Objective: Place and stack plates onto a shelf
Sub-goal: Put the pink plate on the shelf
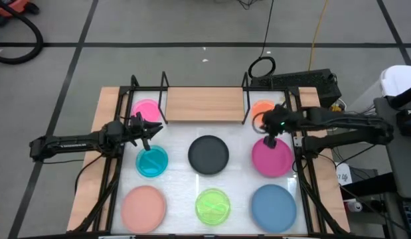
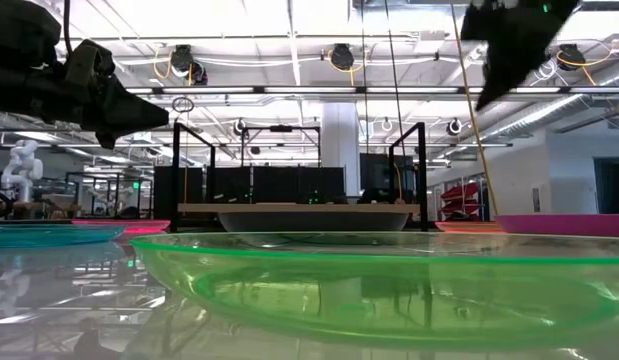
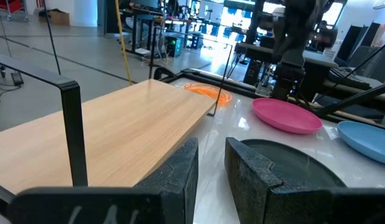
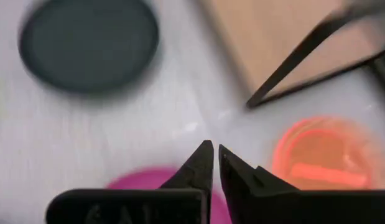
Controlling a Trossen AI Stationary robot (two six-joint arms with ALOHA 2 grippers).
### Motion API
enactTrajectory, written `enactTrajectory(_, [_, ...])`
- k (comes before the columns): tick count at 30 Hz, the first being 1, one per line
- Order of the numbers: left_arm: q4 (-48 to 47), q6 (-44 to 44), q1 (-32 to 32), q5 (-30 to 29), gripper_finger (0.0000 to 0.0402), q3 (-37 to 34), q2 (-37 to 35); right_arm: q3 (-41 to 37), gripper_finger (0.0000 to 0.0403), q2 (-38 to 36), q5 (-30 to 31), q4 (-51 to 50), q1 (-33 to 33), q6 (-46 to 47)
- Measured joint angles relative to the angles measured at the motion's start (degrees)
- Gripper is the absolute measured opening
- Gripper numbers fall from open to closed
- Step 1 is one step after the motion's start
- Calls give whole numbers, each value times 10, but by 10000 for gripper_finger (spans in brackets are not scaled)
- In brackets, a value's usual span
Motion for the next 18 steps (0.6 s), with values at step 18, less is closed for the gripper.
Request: enactTrajectory(18, [0, 0, 0, 0, 84, 0, 0, -94, 170, 181, -58, 33, -47, -88])
